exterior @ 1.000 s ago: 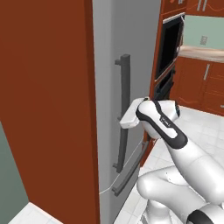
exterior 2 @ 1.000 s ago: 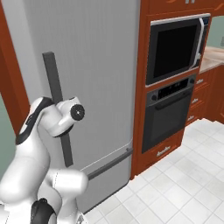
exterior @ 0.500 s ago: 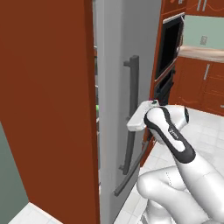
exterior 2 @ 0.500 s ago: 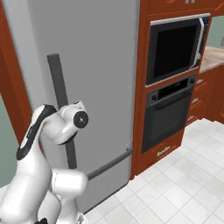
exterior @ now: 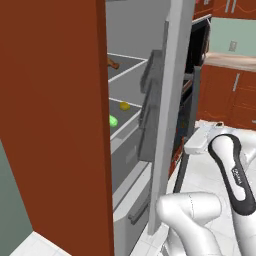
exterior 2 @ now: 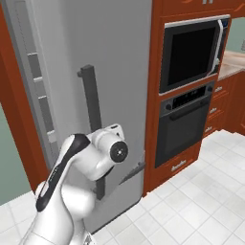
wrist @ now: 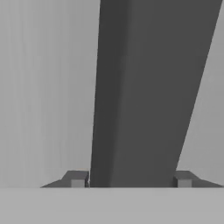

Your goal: Gather the lemon and corn from the fridge and place them on a tray on the dining counter. Then gather the chicken drumstick and fish from the fridge and place them on the other tray.

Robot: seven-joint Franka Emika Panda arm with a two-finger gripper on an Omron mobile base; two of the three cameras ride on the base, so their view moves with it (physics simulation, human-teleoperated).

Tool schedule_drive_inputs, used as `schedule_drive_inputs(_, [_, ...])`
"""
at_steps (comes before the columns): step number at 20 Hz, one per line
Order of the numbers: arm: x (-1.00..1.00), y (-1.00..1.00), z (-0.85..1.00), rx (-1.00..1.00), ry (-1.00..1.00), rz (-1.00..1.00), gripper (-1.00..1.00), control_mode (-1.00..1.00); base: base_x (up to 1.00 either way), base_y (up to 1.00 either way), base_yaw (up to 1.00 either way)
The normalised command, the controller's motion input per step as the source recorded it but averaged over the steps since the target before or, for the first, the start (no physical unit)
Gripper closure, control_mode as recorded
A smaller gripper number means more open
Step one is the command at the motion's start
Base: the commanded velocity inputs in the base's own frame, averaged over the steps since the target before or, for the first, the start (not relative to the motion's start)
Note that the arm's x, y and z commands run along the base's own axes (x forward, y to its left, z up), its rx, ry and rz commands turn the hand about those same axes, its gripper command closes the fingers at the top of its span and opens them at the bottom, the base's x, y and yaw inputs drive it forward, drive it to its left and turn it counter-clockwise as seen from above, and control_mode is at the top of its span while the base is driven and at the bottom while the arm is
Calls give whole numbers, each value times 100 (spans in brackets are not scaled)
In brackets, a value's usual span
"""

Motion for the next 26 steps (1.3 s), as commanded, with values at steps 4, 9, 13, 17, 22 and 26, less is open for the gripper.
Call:
schedule_drive_inputs(4, [-34,-100,0,1,11,-17,100,-100,0,0,0])
schedule_drive_inputs(9, [-28,-91,0,0,11,-18,100,-100,0,0,0])
schedule_drive_inputs(13, [-29,-67,0,0,5,-17,-100,-100,0,0,0])
schedule_drive_inputs(17, [-29,-26,1,0,-1,-8,-100,-100,0,0,0])
schedule_drive_inputs(22, [-64,-2,0,0,-13,0,-100,-100,0,0,0])
schedule_drive_inputs(26, [-78,0,6,-2,-17,0,-100,-100,0,0,0])
